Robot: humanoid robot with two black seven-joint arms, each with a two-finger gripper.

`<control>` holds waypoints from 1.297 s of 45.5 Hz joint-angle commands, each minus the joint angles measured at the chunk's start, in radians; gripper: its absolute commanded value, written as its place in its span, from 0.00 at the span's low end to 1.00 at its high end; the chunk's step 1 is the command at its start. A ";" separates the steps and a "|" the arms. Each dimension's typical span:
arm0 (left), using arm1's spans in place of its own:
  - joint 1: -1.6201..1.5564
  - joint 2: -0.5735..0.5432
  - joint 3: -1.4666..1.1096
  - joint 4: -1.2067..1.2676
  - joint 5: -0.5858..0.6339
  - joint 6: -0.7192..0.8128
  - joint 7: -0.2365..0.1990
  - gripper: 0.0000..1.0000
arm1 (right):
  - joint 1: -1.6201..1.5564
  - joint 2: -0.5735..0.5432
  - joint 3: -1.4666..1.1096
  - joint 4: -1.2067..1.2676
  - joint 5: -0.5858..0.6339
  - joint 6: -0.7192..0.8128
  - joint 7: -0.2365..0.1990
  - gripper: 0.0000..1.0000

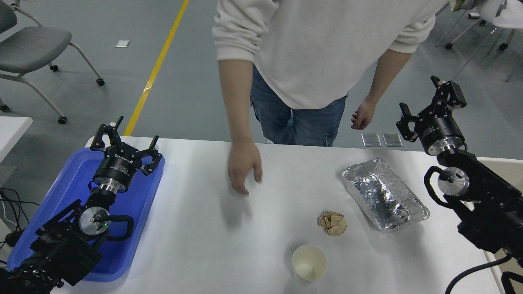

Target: Pick up paper cup place in dustbin

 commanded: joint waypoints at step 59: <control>0.000 0.000 0.000 0.000 0.000 0.000 -0.001 1.00 | 0.004 -0.005 -0.018 -0.002 -0.001 0.000 0.000 1.00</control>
